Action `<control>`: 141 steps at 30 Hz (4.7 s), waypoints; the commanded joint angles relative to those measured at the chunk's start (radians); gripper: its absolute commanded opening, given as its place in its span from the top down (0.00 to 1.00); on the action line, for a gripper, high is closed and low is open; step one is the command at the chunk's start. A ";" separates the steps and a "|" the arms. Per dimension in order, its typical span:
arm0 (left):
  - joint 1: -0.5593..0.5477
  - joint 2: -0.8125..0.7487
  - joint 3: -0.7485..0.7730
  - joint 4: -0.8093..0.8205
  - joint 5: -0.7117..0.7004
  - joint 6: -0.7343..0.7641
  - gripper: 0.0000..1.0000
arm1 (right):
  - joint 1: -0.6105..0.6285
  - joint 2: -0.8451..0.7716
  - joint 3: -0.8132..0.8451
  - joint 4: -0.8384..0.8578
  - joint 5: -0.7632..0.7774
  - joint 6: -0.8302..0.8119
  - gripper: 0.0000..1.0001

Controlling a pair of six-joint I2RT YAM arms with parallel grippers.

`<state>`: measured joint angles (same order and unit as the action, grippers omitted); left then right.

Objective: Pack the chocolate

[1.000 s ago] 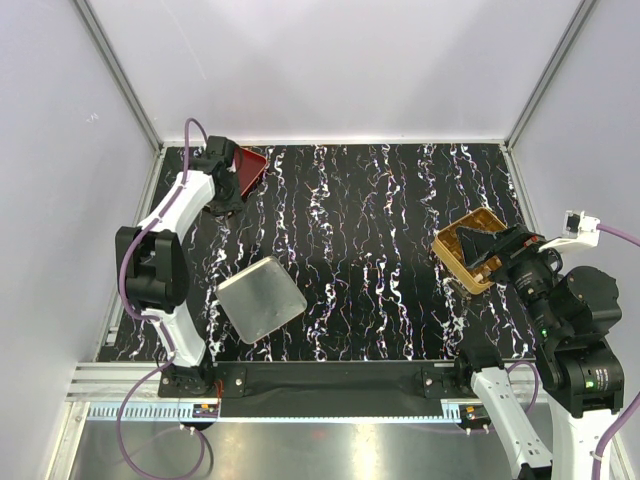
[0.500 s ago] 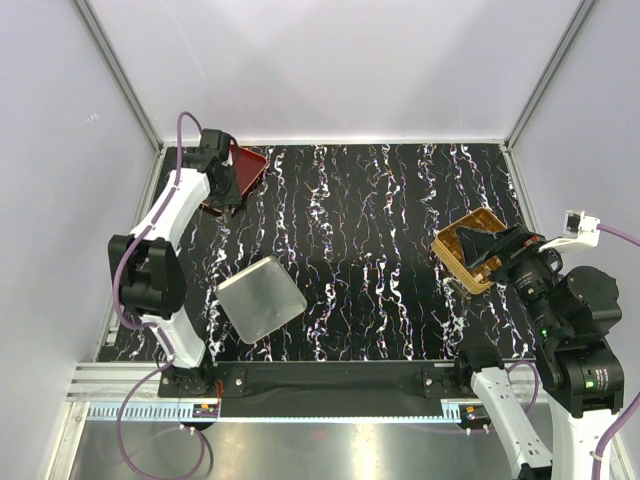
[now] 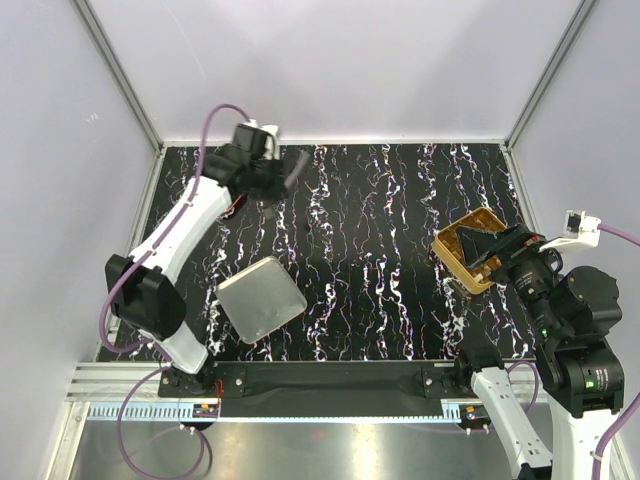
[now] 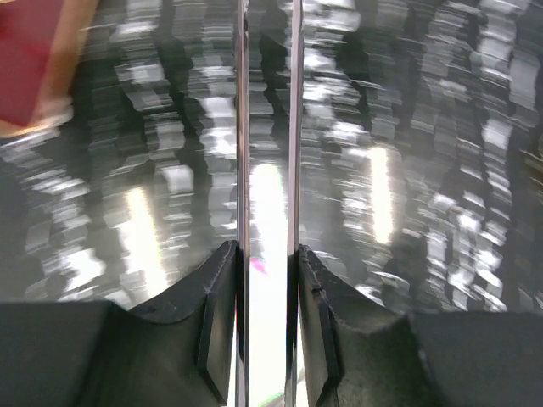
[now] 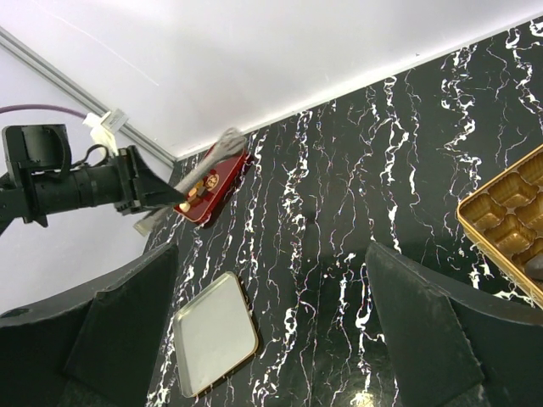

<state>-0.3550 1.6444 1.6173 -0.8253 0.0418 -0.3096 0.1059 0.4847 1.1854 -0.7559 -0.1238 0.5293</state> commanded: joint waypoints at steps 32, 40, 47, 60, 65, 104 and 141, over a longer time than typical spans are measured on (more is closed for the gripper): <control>-0.694 0.445 0.374 0.264 0.125 -0.094 0.69 | 0.006 -0.001 0.029 0.013 0.004 -0.006 0.00; -0.696 0.479 0.371 0.275 0.138 -0.095 0.67 | 0.006 -0.003 0.025 0.017 0.007 -0.006 0.00; -0.696 0.491 0.372 0.279 0.139 -0.100 0.63 | 0.006 -0.006 0.026 0.013 0.007 -0.009 0.00; -0.697 0.451 0.380 0.267 0.106 -0.094 0.60 | 0.006 -0.005 0.022 0.018 0.001 0.001 0.00; -0.697 0.454 0.401 0.244 0.086 -0.079 0.58 | 0.008 -0.005 0.025 0.018 -0.002 0.005 0.00; 0.114 -0.061 -0.126 0.005 -0.346 -0.009 0.59 | 0.006 -0.008 -0.010 0.033 -0.010 -0.003 0.00; 0.205 0.186 -0.008 0.058 -0.378 -0.033 0.59 | 0.005 0.032 -0.038 0.073 0.015 -0.038 0.00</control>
<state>-0.1577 1.8267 1.5520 -0.7929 -0.2993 -0.3336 0.1059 0.5003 1.1496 -0.7284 -0.1207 0.5117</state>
